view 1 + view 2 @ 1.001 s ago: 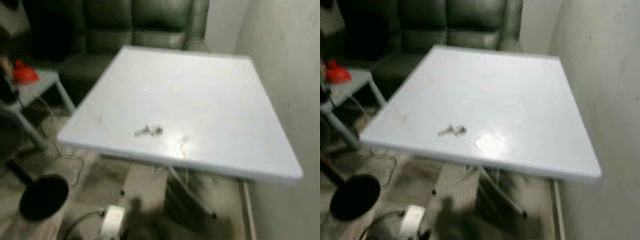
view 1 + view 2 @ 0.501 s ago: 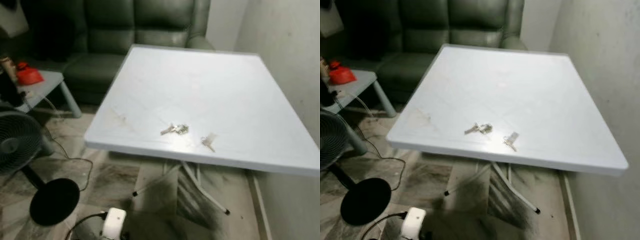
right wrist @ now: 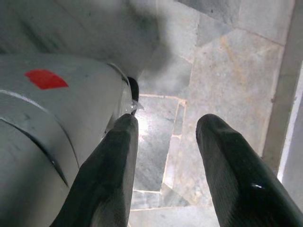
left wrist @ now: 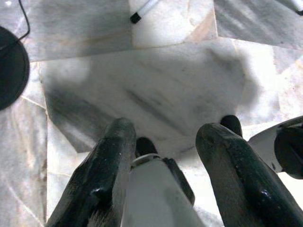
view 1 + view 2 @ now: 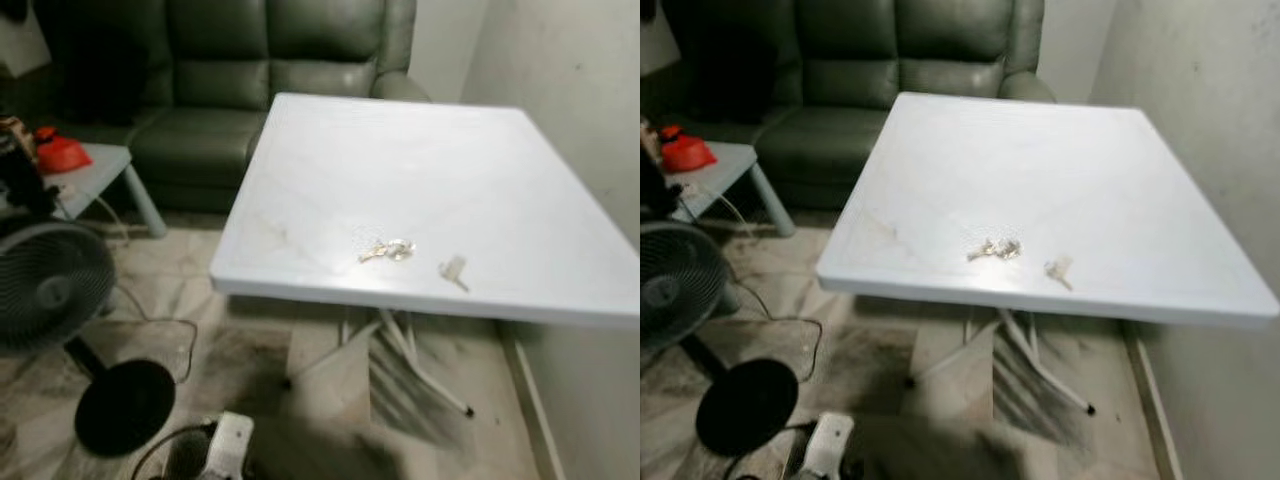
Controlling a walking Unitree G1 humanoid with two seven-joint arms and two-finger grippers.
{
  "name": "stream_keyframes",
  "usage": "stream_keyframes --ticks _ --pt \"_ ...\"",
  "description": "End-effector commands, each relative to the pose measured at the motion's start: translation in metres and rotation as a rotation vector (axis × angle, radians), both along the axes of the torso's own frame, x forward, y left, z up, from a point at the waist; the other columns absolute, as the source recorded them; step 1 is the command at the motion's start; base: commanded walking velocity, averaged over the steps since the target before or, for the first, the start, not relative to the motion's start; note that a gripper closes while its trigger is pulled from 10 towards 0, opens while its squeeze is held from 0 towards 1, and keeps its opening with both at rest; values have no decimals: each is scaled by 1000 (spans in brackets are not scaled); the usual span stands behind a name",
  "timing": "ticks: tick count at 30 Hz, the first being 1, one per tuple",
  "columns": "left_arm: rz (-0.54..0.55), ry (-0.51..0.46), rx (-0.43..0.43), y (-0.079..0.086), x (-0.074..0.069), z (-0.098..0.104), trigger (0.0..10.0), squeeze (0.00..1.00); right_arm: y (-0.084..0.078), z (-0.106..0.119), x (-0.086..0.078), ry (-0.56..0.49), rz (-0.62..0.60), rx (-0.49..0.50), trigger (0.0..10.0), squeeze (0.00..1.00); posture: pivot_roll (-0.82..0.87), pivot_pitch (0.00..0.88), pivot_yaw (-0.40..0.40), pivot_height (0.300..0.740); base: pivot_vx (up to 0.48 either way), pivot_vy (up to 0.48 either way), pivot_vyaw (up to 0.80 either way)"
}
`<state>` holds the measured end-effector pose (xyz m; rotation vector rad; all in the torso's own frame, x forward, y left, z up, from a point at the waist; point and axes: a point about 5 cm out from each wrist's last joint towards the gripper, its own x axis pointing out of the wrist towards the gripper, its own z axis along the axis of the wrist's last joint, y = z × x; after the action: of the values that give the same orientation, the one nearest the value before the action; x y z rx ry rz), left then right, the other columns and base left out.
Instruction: Hang keys on a hook
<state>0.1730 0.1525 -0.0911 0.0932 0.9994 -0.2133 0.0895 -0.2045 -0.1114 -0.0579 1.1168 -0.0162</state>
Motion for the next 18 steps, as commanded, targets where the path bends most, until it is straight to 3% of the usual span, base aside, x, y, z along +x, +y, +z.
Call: stream_keyframes --ticks 1,6,7,9,10,11,12,13,14,16,18 --pt "4 0 25 7 -1 0 10000 0 1 1 4 -9 3 6 10000 0 -135 0 -26 740 0 0 0" --pt "-19 -75 -5 5 6 5 10000 0 1 5 15 -80 11 16 10000 0 -140 0 -19 740 0 0 0" --pt "-63 -179 -37 -2 22 15 10000 0 0 10 27 -141 9 30 10000 0 -140 0 -19 740 0 0 0" --pt "-87 -232 -50 -5 30 21 10000 0 -1 12 33 -171 8 37 10000 0 -146 0 -15 740 0 0 0" --pt "-122 -335 -82 -10 46 33 10000 0 -2 20 51 -257 7 60 10000 0 -155 2 -10 740 0 0 0" --pt "-122 -335 -82 -10 46 33 10000 0 -2 20 51 -257 7 60 10000 0 -155 2 -10 740 0 0 0" --pt "-135 -382 -100 -13 53 39 10000 0 -2 25 61 -306 6 74 10000 0 -155 2 -10 740 0 0 0" --pt "-179 -477 -119 -18 65 52 10000 0 -3 38 83 -424 24 104 10000 0 -157 4 -9 740 0 0 0" --pt "-179 -477 -119 -18 65 52 10000 0 -3 38 83 -424 24 104 10000 0 -157 4 -9 740 0 0 0" --pt "-226 -577 -138 -23 77 65 10000 0 0 55 104 -562 72 133 10000 0 -155 11 -7 740 0 0 0" --pt "-242 -644 -166 -26 82 74 10000 0 7 65 116 -647 110 157 10000 0 -154 19 -2 740 0 0 0"
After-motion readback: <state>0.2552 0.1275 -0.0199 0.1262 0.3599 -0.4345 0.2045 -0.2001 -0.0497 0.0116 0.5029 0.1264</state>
